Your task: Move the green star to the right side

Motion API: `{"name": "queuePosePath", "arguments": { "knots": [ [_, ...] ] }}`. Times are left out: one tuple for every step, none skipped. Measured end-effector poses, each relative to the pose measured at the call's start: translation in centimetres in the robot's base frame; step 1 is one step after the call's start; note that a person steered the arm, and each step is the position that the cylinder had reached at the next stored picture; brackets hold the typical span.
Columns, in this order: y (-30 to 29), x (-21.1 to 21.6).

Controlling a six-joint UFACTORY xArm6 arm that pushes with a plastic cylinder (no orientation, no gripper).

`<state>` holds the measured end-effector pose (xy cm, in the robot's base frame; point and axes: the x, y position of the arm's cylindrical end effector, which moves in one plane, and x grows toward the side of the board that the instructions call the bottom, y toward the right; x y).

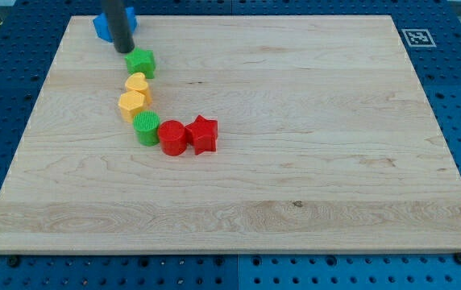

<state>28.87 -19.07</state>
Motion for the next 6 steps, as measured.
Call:
{"name": "queuePosePath", "arguments": {
  "knots": [
    [-1.2,2.0],
    [0.7,4.2],
    [4.2,4.6],
    [7.5,4.6],
    [11.8,4.6],
    [15.0,4.5]
  ]
}}
